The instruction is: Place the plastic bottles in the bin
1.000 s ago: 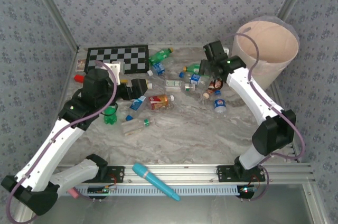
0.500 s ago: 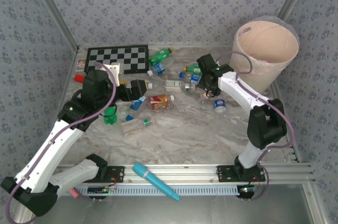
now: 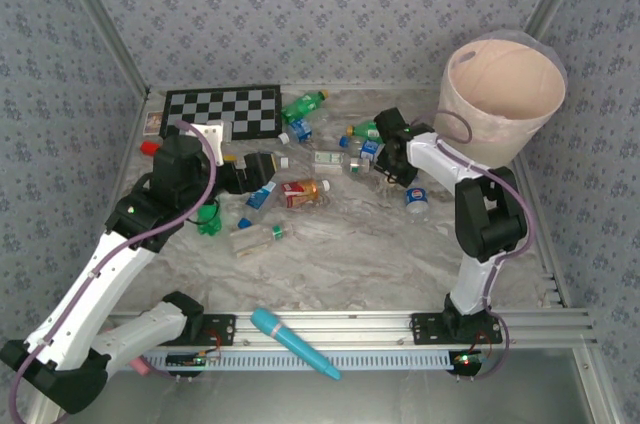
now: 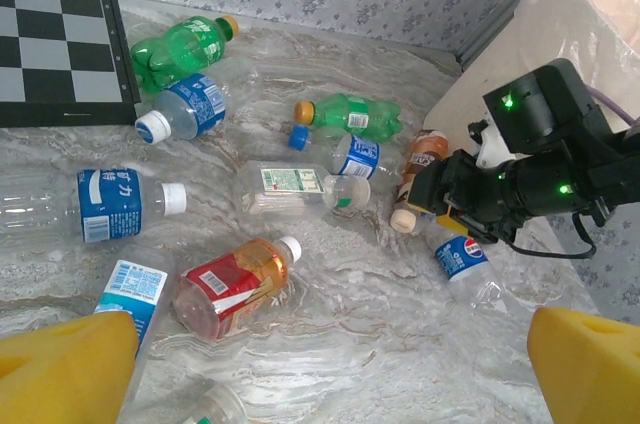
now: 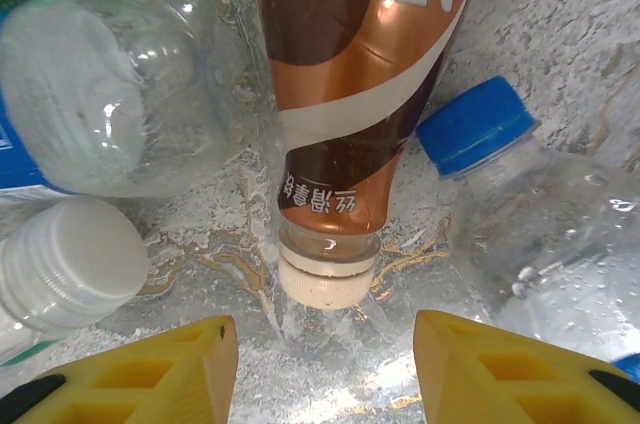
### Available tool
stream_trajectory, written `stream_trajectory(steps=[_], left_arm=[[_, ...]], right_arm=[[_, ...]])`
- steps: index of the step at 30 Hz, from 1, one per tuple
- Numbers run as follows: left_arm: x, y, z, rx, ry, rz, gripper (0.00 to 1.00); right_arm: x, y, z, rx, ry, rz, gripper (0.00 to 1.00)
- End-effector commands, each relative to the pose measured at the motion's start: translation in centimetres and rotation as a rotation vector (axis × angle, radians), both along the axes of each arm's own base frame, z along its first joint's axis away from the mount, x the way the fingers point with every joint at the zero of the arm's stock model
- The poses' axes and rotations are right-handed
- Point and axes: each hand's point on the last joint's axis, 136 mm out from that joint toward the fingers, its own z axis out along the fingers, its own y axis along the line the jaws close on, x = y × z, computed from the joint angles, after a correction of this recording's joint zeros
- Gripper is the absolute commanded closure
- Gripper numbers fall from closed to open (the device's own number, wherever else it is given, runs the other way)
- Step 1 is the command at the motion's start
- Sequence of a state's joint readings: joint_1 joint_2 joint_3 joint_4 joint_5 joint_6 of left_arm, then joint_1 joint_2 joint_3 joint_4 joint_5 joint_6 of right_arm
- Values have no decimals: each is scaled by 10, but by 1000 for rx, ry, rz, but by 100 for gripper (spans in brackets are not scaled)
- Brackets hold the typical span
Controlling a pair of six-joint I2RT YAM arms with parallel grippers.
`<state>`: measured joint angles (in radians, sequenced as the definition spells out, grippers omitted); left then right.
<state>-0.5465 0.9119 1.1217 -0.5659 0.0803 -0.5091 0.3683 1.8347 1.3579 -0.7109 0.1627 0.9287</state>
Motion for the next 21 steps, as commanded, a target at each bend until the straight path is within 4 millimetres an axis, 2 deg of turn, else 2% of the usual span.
stream_trajectory(steps=[1,12,21], left_arm=[[-2,2,5,15,-21,-1,0],[1,3,3,25,-19,7,0],[1,2,4,26,-17,8,0]], right_arm=[[0,-2,-15,17,33,-32,51],[1,-8,-42,-13,97,-31,52],[8,-9,-52,-31,118,-20,53]])
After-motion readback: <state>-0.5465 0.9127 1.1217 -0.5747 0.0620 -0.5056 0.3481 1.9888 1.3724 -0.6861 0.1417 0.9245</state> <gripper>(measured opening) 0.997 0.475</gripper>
